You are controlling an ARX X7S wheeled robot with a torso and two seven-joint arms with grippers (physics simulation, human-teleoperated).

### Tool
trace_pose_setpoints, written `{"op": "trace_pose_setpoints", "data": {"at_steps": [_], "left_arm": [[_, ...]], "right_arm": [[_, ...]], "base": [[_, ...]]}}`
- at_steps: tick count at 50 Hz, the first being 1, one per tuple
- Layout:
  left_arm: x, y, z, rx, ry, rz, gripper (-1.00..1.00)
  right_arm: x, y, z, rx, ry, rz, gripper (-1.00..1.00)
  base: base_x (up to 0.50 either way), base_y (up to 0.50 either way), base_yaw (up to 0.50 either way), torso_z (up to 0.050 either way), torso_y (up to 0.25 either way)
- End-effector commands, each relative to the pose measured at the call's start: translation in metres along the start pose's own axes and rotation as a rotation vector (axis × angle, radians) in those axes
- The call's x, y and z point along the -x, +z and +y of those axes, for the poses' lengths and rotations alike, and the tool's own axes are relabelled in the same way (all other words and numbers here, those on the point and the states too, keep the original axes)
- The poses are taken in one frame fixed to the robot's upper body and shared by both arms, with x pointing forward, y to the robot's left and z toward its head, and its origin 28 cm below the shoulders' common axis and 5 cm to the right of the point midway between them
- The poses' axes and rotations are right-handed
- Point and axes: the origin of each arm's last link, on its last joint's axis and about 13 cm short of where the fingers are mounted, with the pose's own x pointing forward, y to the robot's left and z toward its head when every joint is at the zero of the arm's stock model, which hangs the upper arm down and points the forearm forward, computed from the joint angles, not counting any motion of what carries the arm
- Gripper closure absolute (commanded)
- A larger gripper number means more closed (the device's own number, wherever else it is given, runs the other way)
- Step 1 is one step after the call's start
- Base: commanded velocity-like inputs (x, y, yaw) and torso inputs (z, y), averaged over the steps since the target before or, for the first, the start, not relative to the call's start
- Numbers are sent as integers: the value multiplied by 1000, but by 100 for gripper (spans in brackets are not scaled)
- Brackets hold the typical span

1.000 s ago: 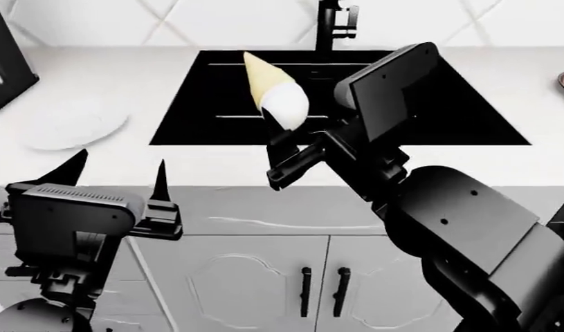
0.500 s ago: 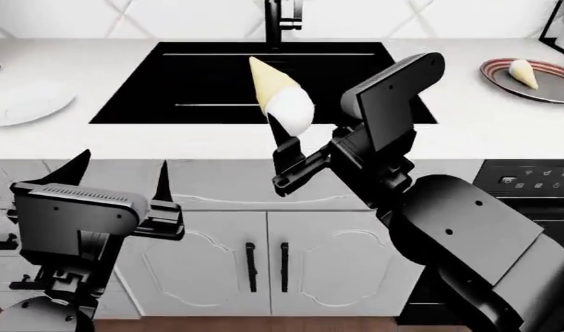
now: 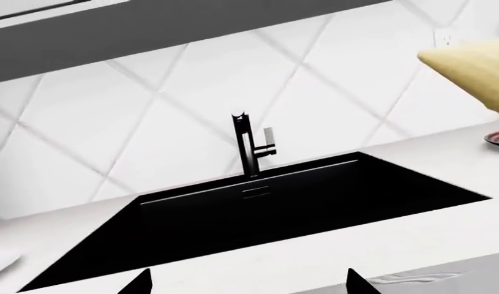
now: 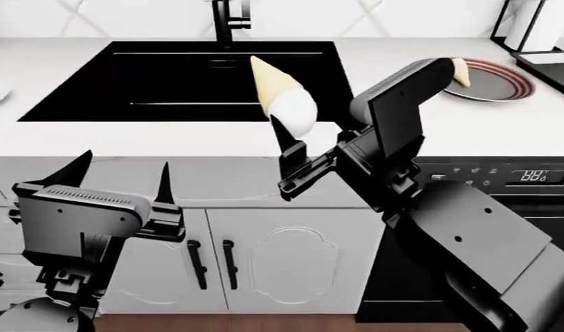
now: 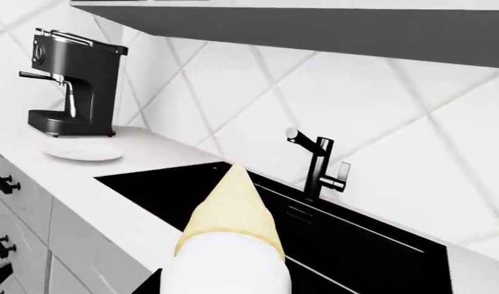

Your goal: Move the dessert items from the plate to the tray.

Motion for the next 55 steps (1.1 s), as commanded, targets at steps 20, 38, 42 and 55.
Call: {"op": "trace_pose_setpoints", "data": {"at_steps": [20,38,42,55], "left_arm": [[0,0,0,-10,-5,-13,-100],[-1,3,-2,-22,-25,-56,-100],[-1,1,-2,-23,-32,-49,-100],[0,0,-2,-19,-40,-42,-100]], "right_arm": [[3,-5,-6,-1,-13,-21,100],[1,-10,-8,-12,-34,-18,100],[2,-11,-8,-21,-38,-18,100],[3,-15,-9,-59,-46,-16,100]], "base": [[0,-500,0,0,0],[0,-500,0,0,0],[0,-500,0,0,0],[45,-496,0,0,0]]}}
